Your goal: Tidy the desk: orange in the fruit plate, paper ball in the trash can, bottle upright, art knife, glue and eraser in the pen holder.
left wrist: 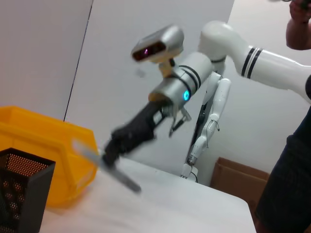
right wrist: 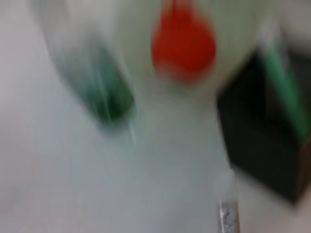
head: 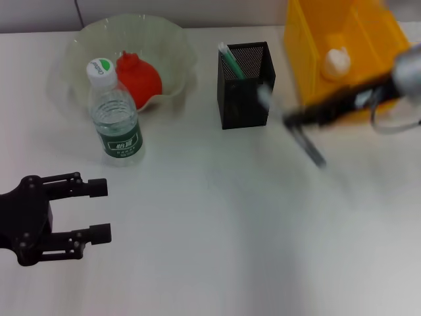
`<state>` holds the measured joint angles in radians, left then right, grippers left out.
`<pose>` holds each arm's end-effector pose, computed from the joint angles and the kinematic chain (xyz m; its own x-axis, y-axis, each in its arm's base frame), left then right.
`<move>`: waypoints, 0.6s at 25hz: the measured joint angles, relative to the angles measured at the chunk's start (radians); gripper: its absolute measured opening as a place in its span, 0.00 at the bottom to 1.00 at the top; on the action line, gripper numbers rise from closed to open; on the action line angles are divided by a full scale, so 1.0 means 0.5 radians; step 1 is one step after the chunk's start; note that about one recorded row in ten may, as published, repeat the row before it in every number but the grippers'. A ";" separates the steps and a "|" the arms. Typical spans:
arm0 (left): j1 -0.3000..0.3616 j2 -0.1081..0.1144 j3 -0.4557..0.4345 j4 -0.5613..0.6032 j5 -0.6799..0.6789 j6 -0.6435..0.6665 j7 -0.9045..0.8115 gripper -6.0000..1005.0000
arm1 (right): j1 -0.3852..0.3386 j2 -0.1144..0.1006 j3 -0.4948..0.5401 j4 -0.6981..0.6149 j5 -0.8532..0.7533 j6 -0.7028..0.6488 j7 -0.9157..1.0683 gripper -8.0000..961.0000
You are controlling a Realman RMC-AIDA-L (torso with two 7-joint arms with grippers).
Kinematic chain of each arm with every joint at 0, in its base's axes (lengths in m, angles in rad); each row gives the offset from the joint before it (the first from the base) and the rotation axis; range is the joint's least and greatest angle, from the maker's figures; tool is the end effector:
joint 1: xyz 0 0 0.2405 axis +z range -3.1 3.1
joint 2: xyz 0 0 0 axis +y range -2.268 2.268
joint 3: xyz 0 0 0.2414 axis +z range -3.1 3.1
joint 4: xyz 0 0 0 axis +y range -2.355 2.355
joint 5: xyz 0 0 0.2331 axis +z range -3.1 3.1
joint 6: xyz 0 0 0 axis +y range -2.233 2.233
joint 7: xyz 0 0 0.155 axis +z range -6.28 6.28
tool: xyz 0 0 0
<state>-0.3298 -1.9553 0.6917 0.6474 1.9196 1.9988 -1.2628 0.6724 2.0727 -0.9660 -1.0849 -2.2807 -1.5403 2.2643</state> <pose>-0.2964 0.2521 0.0554 0.7492 0.3050 0.5879 0.3440 -0.9377 0.0480 0.1763 0.3973 0.0246 0.7313 -0.6580 -0.1795 -0.6819 -0.7113 -0.1703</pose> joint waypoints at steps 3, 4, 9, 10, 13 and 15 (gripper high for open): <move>0.000 -0.005 -0.003 0.000 -0.005 0.000 0.003 0.74 | 0.000 -0.053 0.397 0.339 0.473 0.033 -0.326 0.13; 0.000 -0.005 -0.003 0.000 -0.005 0.000 0.003 0.74 | 0.001 -0.068 0.474 0.473 0.603 0.060 -0.442 0.13; -0.017 -0.009 -0.016 0.019 -0.013 0.003 -0.001 0.74 | 0.016 -0.033 0.561 1.074 1.339 0.350 -1.355 0.14; -0.022 -0.010 -0.017 0.021 -0.014 0.003 -0.004 0.74 | 0.026 -0.005 0.553 1.143 1.442 0.418 -1.538 0.14; -0.051 -0.010 -0.020 0.027 -0.017 0.003 -0.017 0.74 | 0.130 0.023 0.429 1.353 1.560 0.659 -1.876 0.17; -0.053 -0.008 -0.022 0.028 -0.018 0.003 -0.021 0.74 | 0.152 0.018 0.374 1.378 1.559 0.728 -1.876 0.18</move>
<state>-0.3565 -1.9591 0.6807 0.6614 1.9107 2.0004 -1.2735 0.7481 2.0818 -0.7792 -0.3957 -1.5011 -1.1761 1.3266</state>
